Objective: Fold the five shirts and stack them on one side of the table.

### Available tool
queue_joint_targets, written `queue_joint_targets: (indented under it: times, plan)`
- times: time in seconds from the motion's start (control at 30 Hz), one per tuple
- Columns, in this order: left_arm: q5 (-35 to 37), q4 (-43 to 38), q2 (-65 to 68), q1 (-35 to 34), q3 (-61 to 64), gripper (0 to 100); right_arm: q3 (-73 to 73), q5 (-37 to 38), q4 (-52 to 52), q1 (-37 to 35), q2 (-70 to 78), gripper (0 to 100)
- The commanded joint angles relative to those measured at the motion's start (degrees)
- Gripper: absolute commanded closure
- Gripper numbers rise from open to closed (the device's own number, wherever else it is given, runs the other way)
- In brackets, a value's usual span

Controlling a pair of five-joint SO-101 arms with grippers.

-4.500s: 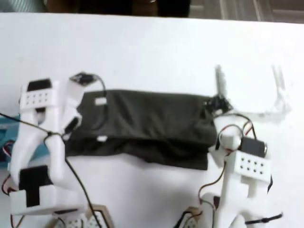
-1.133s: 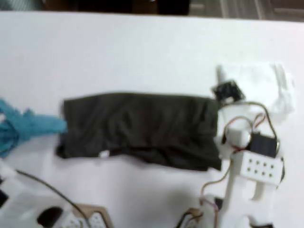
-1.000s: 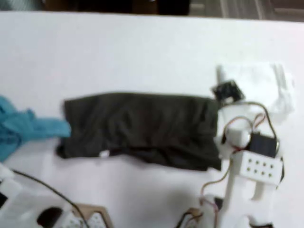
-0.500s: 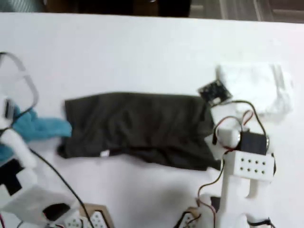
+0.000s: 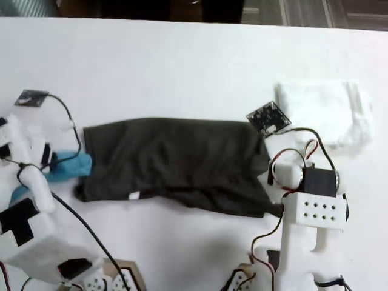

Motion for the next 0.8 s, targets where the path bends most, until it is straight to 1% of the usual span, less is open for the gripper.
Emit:
queue_joint_targets:
  times: [0.0, 0.13, 0.2, 0.27, 0.33, 0.43, 0.5, 0.57, 0.67, 0.77]
  plan:
    - [-0.88, -13.01, 0.35, -2.99, 3.91, 89, -2.37, -0.44, 0.48, -0.4, -1.01, 80.8]
    - [-8.7, -25.67, 6.42, -9.58, 5.23, 89, -2.37, -0.44, 0.57, -0.04, -1.01, 80.8]
    - [-10.73, -31.03, 10.46, -13.98, 3.38, 89, -2.37, -0.44, 0.57, -0.04, -1.01, 80.8]
    - [-10.81, -34.37, 14.07, -18.81, -0.48, 89, -2.37, -0.44, 0.57, -0.4, -1.01, 80.8]
    - [-10.2, -35.43, 17.23, -22.86, -5.67, 89, -2.37, -0.44, 0.48, -0.48, -1.01, 80.8]
    - [-4.48, -34.11, 20.4, -27.16, -14.55, 89, -2.37, -0.44, 0.31, -0.48, -1.01, 80.8]
    - [-2.37, -29.19, 21.19, -27.96, -19.82, 89, -2.37, -0.44, 0.31, -0.48, -1.01, 80.8]
    - [-2.37, -20.92, 21.19, -26.73, -24.48, 89, -2.37, -0.44, 0.31, -0.48, -1.01, 80.8]
    - [-1.93, -5.89, 21.1, -23.12, -32.13, 89, -2.37, -0.44, 0.4, -0.48, -1.01, 80.8]
    - [-2.02, 9.32, 21.19, -17.93, -39.96, 89, -2.37, -0.44, 0.48, -0.22, -1.01, 80.7]
